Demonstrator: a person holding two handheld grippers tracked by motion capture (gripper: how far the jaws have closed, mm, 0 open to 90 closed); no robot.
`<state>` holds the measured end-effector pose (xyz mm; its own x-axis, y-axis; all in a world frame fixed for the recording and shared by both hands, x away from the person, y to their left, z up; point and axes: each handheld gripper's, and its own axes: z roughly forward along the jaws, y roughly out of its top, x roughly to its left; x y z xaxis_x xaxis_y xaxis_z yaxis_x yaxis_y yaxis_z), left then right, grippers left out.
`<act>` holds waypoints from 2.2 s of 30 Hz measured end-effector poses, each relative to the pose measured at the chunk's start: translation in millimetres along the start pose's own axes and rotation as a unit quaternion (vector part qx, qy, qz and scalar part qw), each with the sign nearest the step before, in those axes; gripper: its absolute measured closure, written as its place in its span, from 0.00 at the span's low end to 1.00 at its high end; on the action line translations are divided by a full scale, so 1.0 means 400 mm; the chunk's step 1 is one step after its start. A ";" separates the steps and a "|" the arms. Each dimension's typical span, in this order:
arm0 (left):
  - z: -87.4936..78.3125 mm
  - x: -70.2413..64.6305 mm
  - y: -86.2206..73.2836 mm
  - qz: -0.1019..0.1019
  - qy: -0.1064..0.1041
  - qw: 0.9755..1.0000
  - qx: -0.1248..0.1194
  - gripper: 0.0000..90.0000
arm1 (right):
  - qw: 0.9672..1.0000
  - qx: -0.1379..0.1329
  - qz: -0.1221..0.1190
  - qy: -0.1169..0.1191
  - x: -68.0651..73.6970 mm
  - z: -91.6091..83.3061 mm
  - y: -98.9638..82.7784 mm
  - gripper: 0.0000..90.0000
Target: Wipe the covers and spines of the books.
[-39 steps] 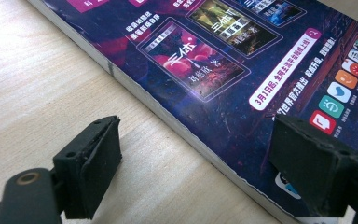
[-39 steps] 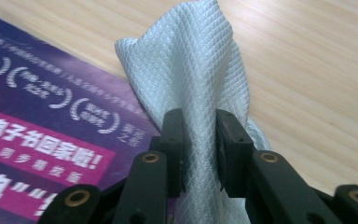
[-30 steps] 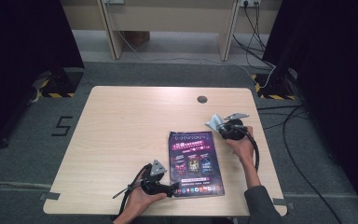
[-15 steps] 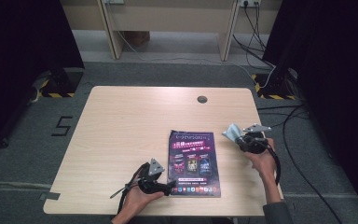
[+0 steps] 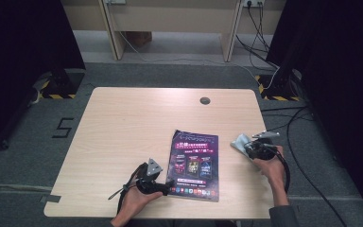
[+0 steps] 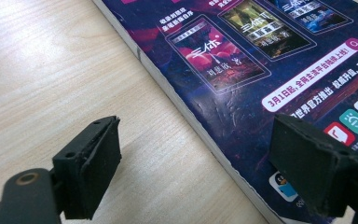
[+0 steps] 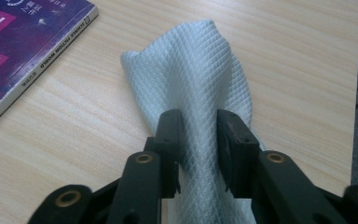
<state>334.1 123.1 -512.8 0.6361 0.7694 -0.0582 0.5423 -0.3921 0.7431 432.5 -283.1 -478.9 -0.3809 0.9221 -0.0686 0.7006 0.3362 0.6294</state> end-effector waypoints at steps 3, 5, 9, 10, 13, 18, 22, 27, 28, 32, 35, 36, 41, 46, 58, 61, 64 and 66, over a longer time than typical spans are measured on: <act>0.000 0.001 0.000 -0.001 -0.002 1.000 -0.001 0.18 | 1.000 -0.020 0.024 -0.005 -0.002 -0.022 0.008 0.56; 0.000 0.002 -0.001 0.000 -0.003 1.000 0.001 0.18 | 0.999 -0.029 0.030 -0.005 0.000 -0.031 0.011 0.53; 0.000 0.003 -0.001 -0.001 -0.003 1.000 0.001 0.18 | 0.998 -0.052 0.034 0.022 0.020 -0.059 0.021 0.44; 0.000 0.003 -0.001 -0.001 -0.003 1.000 0.001 0.18 | 0.997 -0.057 0.039 0.028 0.028 -0.062 0.023 0.42; 0.000 0.003 -0.002 -0.002 -0.004 1.000 -0.001 0.18 | 0.995 -0.057 0.043 0.065 0.047 -0.062 0.028 0.37; 0.001 0.004 -0.001 -0.003 -0.006 1.000 0.001 0.18 | 0.992 -0.056 0.044 0.106 0.088 -0.046 0.027 0.36; 0.001 0.006 -0.001 -0.004 -0.007 1.000 0.002 0.18 | 0.990 -0.054 0.038 0.125 0.118 -0.032 0.030 0.36; 0.002 0.008 0.003 -0.005 -0.015 1.000 0.002 0.19 | 0.989 -0.039 0.036 0.140 0.149 -0.005 0.033 0.34; 0.004 0.008 0.005 -0.006 -0.021 1.000 -0.001 0.20 | 0.989 -0.032 0.030 0.141 0.156 0.000 0.033 0.34; 0.021 0.003 0.014 -0.022 -0.038 0.999 -0.005 0.21 | 0.990 -0.024 0.031 0.138 0.174 0.020 0.037 0.34; 0.033 -0.004 0.019 -0.020 -0.048 0.999 -0.002 0.21 | 0.988 -0.018 0.039 0.146 0.186 0.040 0.041 0.35; 0.034 -0.004 0.021 -0.022 -0.048 0.999 -0.001 0.21 | 0.988 -0.018 0.039 0.146 0.186 0.040 0.041 0.35; 0.044 0.003 0.029 -0.021 -0.050 0.999 -0.002 0.20 | 0.988 -0.009 0.043 0.146 0.206 0.064 0.044 0.37; 0.048 -0.006 0.032 -0.012 -0.056 0.998 -0.003 0.23 | 0.987 -0.006 0.043 0.153 0.218 0.076 0.046 0.37; 0.044 -0.020 0.030 -0.007 -0.060 0.998 0.000 0.25 | 0.983 -0.023 0.075 0.163 0.231 0.092 0.043 0.35; 0.042 -0.021 0.029 -0.004 -0.066 0.998 0.003 0.26 | 0.985 -0.027 0.069 0.156 0.237 0.093 0.044 0.36; 0.042 -0.022 0.030 -0.001 -0.067 0.998 0.004 0.27 | 0.985 -0.030 0.082 0.147 0.241 0.092 0.041 0.38; 0.041 -0.020 0.030 0.001 -0.069 0.998 0.005 0.28 | 0.986 -0.032 0.084 0.139 0.242 0.091 0.039 0.43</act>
<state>344.5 104.1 -514.3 0.7060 0.6924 -0.1488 0.5463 -0.3987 0.7366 428.6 -181.7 -503.7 -0.4189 0.8728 0.2505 0.7321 0.1615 0.6618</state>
